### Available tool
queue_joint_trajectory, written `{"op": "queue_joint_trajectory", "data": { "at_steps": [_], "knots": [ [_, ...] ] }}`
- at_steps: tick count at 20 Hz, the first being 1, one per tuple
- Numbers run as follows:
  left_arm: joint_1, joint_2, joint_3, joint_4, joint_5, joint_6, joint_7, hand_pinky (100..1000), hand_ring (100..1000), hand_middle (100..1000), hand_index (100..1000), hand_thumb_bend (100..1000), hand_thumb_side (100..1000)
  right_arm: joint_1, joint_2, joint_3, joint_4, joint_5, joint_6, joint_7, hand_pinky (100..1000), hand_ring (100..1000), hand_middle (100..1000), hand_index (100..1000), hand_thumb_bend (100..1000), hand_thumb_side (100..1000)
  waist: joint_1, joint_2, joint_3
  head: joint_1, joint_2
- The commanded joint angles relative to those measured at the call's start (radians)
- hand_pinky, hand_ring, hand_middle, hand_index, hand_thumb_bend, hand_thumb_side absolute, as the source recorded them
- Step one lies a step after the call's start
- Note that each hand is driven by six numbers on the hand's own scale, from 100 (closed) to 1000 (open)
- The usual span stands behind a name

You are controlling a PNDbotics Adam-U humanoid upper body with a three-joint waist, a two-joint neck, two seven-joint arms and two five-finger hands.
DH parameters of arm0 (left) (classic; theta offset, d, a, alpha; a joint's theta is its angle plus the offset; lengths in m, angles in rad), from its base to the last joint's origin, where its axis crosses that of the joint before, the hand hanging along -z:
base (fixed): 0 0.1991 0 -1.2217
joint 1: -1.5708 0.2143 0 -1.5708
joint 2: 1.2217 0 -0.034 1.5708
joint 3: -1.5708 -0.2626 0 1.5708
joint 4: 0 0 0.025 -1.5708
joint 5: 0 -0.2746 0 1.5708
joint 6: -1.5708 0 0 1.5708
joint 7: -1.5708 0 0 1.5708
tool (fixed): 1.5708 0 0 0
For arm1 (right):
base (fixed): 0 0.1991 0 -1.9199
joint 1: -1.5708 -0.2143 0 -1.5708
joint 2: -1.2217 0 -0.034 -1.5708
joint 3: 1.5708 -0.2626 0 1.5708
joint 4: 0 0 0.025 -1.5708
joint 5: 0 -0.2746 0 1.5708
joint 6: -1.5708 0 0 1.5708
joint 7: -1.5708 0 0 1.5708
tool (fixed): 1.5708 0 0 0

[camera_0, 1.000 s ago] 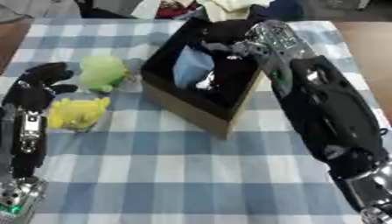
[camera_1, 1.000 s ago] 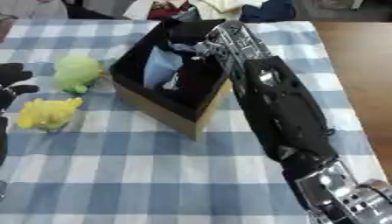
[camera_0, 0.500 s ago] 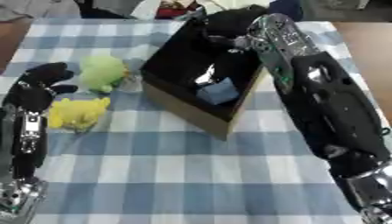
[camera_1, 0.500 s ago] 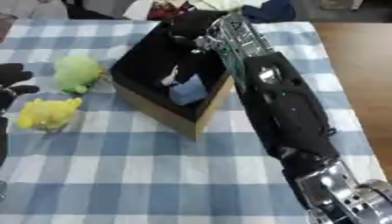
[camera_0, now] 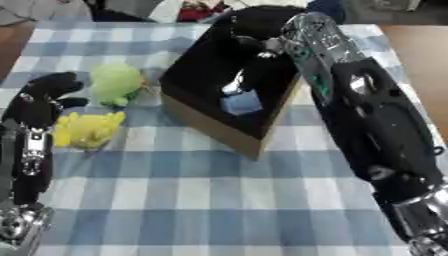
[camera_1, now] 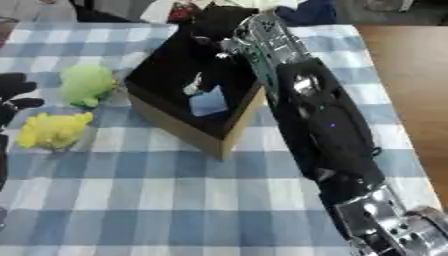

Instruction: Pick up objects on the table and place them in the box.

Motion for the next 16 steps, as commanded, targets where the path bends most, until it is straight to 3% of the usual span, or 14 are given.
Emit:
{"op": "queue_joint_trajectory", "data": {
  "at_steps": [1, 2, 3, 4, 5, 10, 16],
  "knots": [
    [-0.007, 0.015, 0.006, -0.016, 0.003, -0.004, 0.002, 701, 782, 748, 797, 100, 832, -0.015, -0.019, -0.014, -0.096, -0.078, 0.022, 0.000, 960, 1000, 924, 955, 276, 640, 0.004, -0.021, -0.001, 0.003, -0.009],
    [-0.007, 0.016, 0.006, -0.016, 0.003, -0.004, 0.004, 701, 782, 748, 797, 100, 832, -0.013, -0.026, -0.015, -0.123, -0.107, 0.033, 0.002, 960, 1000, 921, 954, 234, 623, 0.003, -0.021, -0.001, 0.004, -0.008],
    [-0.007, 0.018, 0.007, -0.016, 0.003, -0.004, 0.006, 701, 782, 748, 797, 100, 833, -0.012, -0.033, -0.016, -0.151, -0.140, 0.045, 0.004, 960, 1000, 912, 949, 132, 584, 0.003, -0.022, -0.002, 0.005, -0.007],
    [-0.007, 0.019, 0.007, -0.016, 0.004, -0.004, 0.007, 701, 782, 748, 797, 100, 834, -0.010, -0.040, -0.017, -0.176, -0.173, 0.058, 0.007, 960, 1000, 910, 948, 112, 575, 0.003, -0.022, -0.002, 0.006, -0.006],
    [-0.007, 0.020, 0.008, -0.016, 0.004, -0.003, 0.009, 701, 782, 748, 798, 100, 834, -0.008, -0.050, -0.019, -0.205, -0.207, 0.076, 0.005, 955, 989, 895, 936, 100, 509, 0.003, -0.023, -0.003, 0.008, -0.007],
    [-0.006, 0.035, 0.019, -0.016, -0.012, 0.002, 0.033, 700, 783, 748, 799, 100, 824, 0.010, -0.110, -0.010, -0.357, -0.392, 0.178, -0.040, 943, 957, 855, 905, 100, 446, 0.000, -0.026, -0.007, 0.027, -0.002],
    [-0.006, 0.107, 0.040, -0.016, -0.134, 0.034, 0.109, 699, 781, 741, 804, 100, 788, 0.052, -0.192, 0.004, -0.492, -0.677, 0.257, -0.130, 926, 923, 826, 875, 100, 538, -0.005, -0.030, -0.014, 0.041, 0.013]
  ]
}}
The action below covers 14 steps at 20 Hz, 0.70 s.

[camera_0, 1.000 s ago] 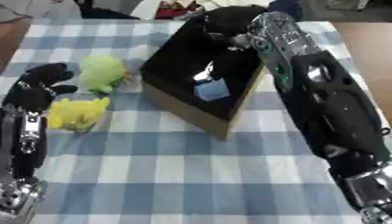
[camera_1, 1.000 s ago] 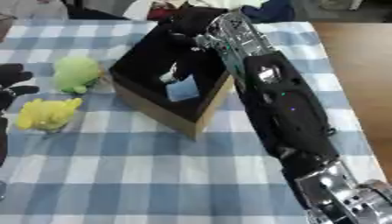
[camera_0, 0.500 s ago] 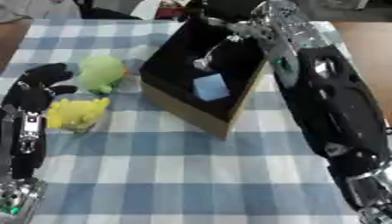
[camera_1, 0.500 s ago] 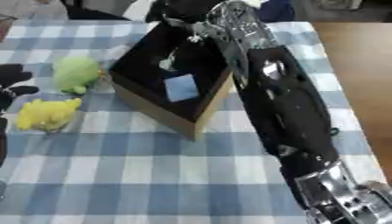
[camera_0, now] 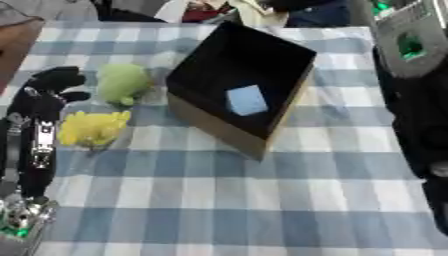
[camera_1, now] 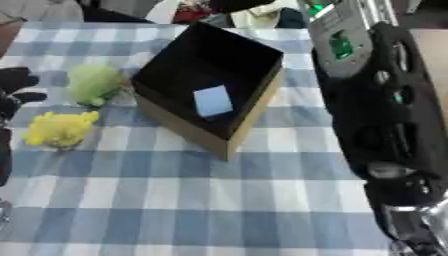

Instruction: Pick up objects on the table and place them in the box.

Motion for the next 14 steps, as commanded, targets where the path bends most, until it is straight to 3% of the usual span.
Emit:
{"op": "queue_joint_trajectory", "data": {
  "at_steps": [1, 5, 14],
  "knots": [
    [-0.004, 0.078, 0.022, -0.016, -0.082, 0.022, 0.051, 699, 778, 736, 807, 100, 773, 0.004, -0.062, -0.001, -0.087, -0.150, 0.036, -0.058, 924, 917, 818, 866, 100, 580, 0.001, -0.025, -0.003, 0.010, 0.012],
    [0.006, 0.158, 0.039, -0.016, -0.216, 0.058, 0.116, 698, 772, 722, 810, 100, 749, 0.066, -0.115, -0.019, -0.164, -0.326, 0.040, -0.140, 930, 911, 810, 856, 100, 631, -0.003, -0.031, -0.010, 0.014, 0.028],
    [0.020, 0.285, 0.038, -0.016, -0.343, 0.102, 0.168, 698, 763, 698, 813, 100, 737, 0.208, -0.206, -0.073, -0.285, -0.644, -0.048, -0.239, 940, 912, 803, 847, 100, 616, -0.013, -0.043, -0.035, 0.009, 0.059]
  ]
}}
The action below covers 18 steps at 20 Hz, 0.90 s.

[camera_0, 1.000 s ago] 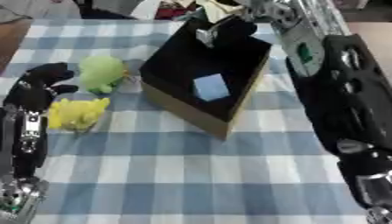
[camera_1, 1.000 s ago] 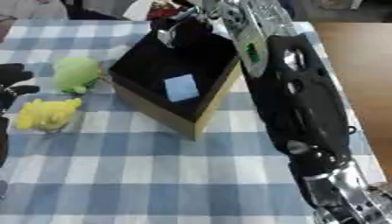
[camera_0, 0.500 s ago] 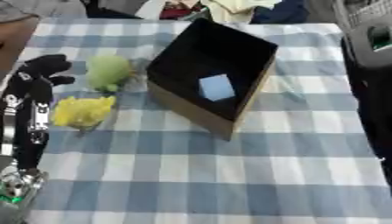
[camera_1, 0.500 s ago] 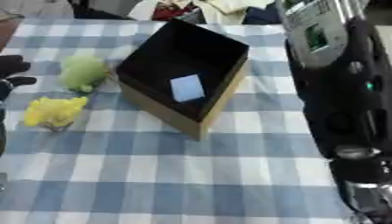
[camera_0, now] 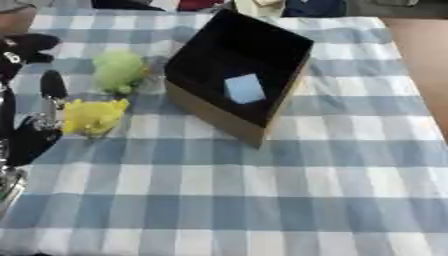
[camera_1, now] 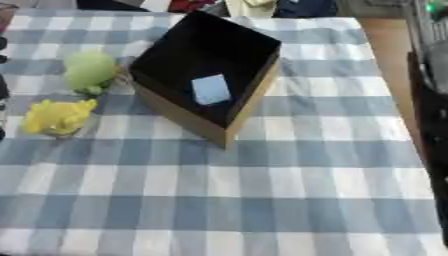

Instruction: Pick up objects on the table and place them in the box.

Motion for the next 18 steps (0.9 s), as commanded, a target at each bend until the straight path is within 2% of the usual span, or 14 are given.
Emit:
{"op": "queue_joint_trajectory", "data": {
  "at_steps": [1, 6, 9, 10, 11, 12, 14, 18],
  "knots": [
    [-0.002, 0.072, 0.015, -0.016, -0.040, 0.011, 0.012, 698, 762, 696, 813, 100, 737, 0.011, -0.046, -0.029, -0.050, -0.098, -0.026, -0.036, 940, 912, 802, 846, 100, 619, 0.001, -0.025, -0.003, -0.001, 0.011],
    [0.006, 0.144, 0.024, -0.016, -0.090, 0.039, 0.004, 701, 759, 684, 818, 100, 733, 0.074, -0.068, -0.061, -0.085, -0.189, -0.053, -0.082, 946, 910, 795, 840, 100, 629, -0.002, -0.032, -0.012, -0.010, 0.011],
    [0.014, 0.182, 0.024, -0.016, -0.125, 0.060, -0.041, 710, 767, 691, 835, 100, 743, 0.097, -0.073, -0.074, -0.098, -0.211, -0.055, -0.098, 949, 910, 793, 840, 100, 634, -0.003, -0.035, -0.014, -0.006, 0.009],
    [0.016, 0.195, 0.025, -0.016, -0.142, 0.070, -0.068, 716, 773, 701, 844, 100, 748, 0.104, -0.075, -0.077, -0.101, -0.216, -0.053, -0.101, 950, 910, 793, 839, 100, 635, -0.003, -0.035, -0.014, -0.003, 0.008],
    [0.017, 0.206, 0.027, -0.016, -0.157, 0.079, -0.095, 719, 776, 700, 848, 100, 685, 0.110, -0.076, -0.081, -0.103, -0.219, -0.051, -0.104, 950, 910, 793, 839, 100, 643, -0.003, -0.036, -0.013, -0.001, 0.008],
    [0.018, 0.221, 0.028, -0.016, -0.174, 0.091, -0.126, 728, 785, 716, 862, 100, 754, 0.115, -0.077, -0.083, -0.105, -0.221, -0.049, -0.106, 951, 910, 792, 838, 100, 635, -0.002, -0.036, -0.012, 0.001, 0.009],
    [0.018, 0.250, 0.030, -0.016, -0.204, 0.111, -0.188, 743, 794, 724, 874, 100, 725, 0.121, -0.077, -0.087, -0.110, -0.224, -0.044, -0.109, 951, 909, 792, 838, 100, 636, -0.001, -0.037, -0.010, 0.004, 0.010],
    [0.012, 0.308, 0.025, -0.016, -0.236, 0.146, -0.335, 762, 809, 741, 888, 100, 779, 0.126, -0.077, -0.089, -0.116, -0.224, -0.036, -0.110, 953, 910, 792, 837, 100, 637, 0.001, -0.038, -0.005, 0.006, 0.012]
  ]
}}
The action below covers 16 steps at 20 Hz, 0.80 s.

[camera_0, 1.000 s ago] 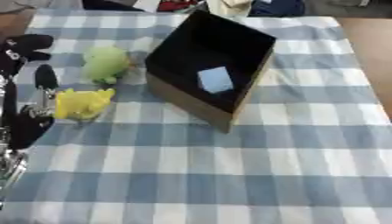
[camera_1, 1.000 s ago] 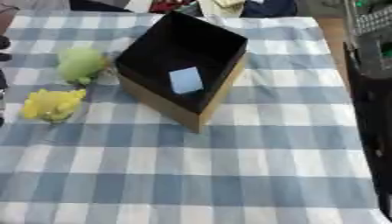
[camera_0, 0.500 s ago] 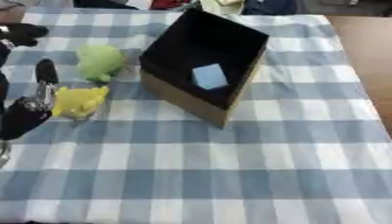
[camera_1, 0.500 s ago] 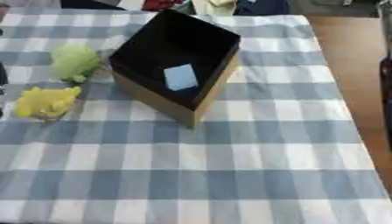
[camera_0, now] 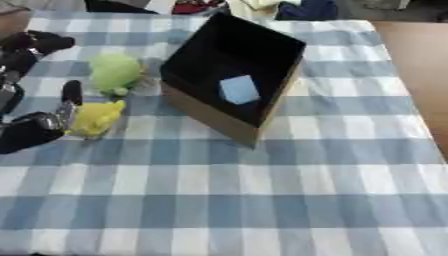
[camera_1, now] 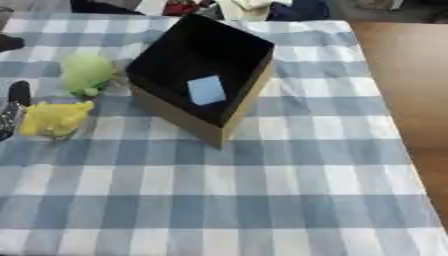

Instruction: Pick up objects on the table and place them in the box.

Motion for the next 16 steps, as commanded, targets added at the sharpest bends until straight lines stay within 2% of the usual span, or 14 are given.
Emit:
{"op": "queue_joint_trajectory", "data": {
  "at_steps": [1, 2, 7, 11, 16],
  "knots": [
    [-0.011, 0.080, 0.012, -0.015, -0.019, 0.027, -0.113, 765, 811, 745, 891, 100, 793, -0.011, -0.024, -0.013, -0.025, -0.007, 0.006, -0.004, 953, 910, 792, 837, 100, 637, 0.004, -0.022, 0.003, 0.004, 0.010],
    [-0.014, 0.093, 0.008, -0.015, -0.013, 0.037, -0.150, 771, 818, 755, 902, 100, 839, -0.011, -0.023, -0.013, -0.027, -0.007, 0.007, -0.004, 954, 909, 792, 836, 100, 637, 0.004, -0.022, 0.004, 0.004, 0.010],
    [-0.047, 0.142, -0.010, -0.015, 0.008, 0.079, -0.320, 790, 834, 773, 923, 100, 908, -0.012, -0.017, -0.011, -0.030, -0.007, 0.009, -0.001, 955, 909, 792, 835, 100, 637, 0.002, -0.021, 0.007, 0.009, 0.006],
    [-0.082, 0.166, -0.021, -0.015, -0.002, 0.102, -0.429, 805, 847, 787, 943, 174, 916, -0.013, -0.012, -0.008, -0.032, -0.008, 0.010, 0.003, 956, 909, 792, 834, 100, 638, 0.002, -0.020, 0.009, 0.015, 0.003],
    [-0.125, 0.191, -0.034, -0.015, -0.008, 0.130, -0.556, 826, 863, 803, 961, 273, 969, -0.012, -0.008, -0.009, -0.035, -0.007, 0.012, 0.004, 956, 908, 792, 833, 100, 639, 0.004, -0.020, 0.011, 0.017, 0.004]
  ]
}}
